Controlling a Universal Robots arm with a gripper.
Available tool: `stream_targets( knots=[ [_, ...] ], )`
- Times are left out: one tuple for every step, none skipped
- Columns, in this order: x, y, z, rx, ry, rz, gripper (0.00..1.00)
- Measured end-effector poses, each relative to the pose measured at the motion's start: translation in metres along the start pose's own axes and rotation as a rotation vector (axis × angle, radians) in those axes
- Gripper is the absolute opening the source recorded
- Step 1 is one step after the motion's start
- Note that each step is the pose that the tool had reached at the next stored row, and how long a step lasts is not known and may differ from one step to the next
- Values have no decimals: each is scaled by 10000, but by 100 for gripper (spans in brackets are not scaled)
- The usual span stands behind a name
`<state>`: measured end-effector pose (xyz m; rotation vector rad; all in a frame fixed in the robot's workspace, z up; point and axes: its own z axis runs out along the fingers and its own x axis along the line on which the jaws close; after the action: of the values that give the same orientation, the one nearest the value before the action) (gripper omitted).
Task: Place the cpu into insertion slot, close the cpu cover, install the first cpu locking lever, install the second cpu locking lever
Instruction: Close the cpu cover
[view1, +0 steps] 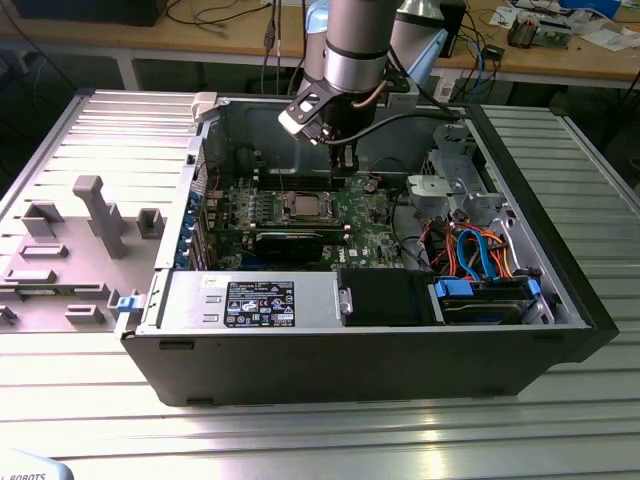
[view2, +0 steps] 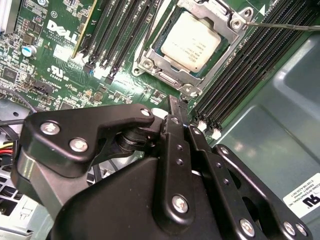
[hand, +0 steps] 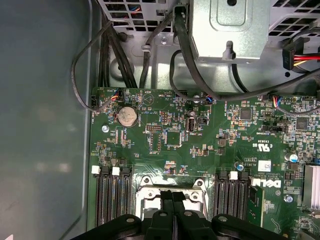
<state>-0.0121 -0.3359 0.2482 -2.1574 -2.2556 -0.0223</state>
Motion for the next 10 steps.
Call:
stream_targets(
  knots=[
    [0,0,1,0,0,0,11],
    [0,0,2,-1,0,0,11],
    [0,0,2,0,0,0,11],
    [0,0,2,0,0,0,11],
    [0,0,3,0,0,0,11],
    [0,0,3,0,0,0,11],
    [0,-2,4,-1,0,1,11],
    [0,-7,4,0,0,3,11],
    [1,-17,5,0,0,0,11],
    [1,-32,7,-1,1,1,11]
  ],
)
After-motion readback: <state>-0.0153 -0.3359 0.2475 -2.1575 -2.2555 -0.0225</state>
